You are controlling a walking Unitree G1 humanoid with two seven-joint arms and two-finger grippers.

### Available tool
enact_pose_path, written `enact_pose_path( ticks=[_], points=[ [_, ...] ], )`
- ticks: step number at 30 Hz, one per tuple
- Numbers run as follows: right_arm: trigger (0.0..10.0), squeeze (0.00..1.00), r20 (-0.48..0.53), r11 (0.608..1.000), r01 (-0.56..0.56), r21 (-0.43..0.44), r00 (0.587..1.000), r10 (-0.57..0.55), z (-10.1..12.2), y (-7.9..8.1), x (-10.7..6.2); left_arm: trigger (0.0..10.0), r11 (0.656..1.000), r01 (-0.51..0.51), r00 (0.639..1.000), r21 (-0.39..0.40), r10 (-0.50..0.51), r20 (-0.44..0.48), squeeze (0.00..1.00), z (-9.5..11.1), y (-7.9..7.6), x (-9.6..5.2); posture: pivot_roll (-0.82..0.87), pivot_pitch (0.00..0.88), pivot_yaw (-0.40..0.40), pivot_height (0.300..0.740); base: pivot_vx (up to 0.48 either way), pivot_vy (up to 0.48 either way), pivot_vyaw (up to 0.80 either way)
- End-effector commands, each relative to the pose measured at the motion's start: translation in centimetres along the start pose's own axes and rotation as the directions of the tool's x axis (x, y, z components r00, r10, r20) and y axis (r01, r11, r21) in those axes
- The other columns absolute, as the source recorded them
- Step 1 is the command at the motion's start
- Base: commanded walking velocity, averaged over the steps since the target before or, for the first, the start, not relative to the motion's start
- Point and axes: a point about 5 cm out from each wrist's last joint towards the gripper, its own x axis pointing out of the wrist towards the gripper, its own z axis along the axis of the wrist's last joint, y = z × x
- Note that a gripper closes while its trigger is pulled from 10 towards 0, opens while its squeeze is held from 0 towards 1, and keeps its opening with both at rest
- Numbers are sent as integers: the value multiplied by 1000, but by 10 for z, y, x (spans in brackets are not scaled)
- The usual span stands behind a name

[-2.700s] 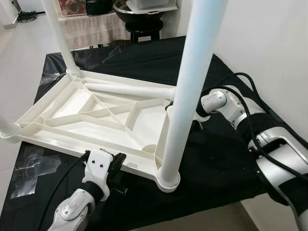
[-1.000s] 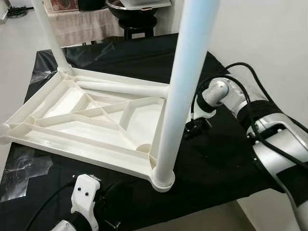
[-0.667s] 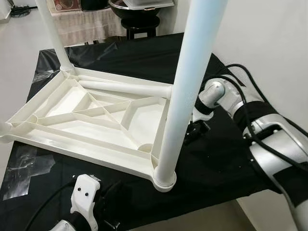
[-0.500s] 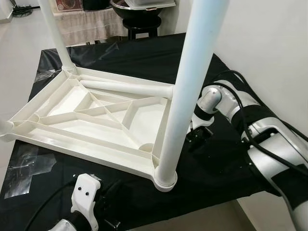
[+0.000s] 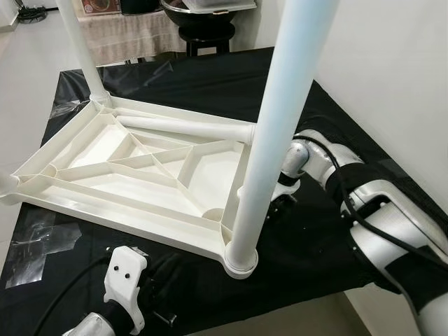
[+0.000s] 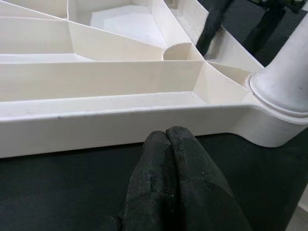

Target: Building children table

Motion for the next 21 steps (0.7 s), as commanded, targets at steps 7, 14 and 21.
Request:
enact_pose_path(
  ticks=[7, 14, 21],
  points=[
    [0, 0, 33, 999, -41, -4, 999, 41, 0, 14, 16, 10000, 1000, -11, 1000, 21, 11, -14, 0, 1, 0, -1, 124, 182, -54, 740, 0, 0, 0],
    [0, 0, 78, 998, -36, 57, 996, 31, -5, 20, 13, 10000, 1000, -10, 1000, 26, 10, -11, 0, 2, 2, 1, 116, 180, -48, 740, 0, 0, 0],
    [0, 0, 175, 991, -46, 124, 984, 23, -12, 27, -3, 10000, 999, -9, 1000, 31, 10, -11, 0, 2, 4, 2, 111, 177, -41, 740, 0, 0, 0]
  ],
)
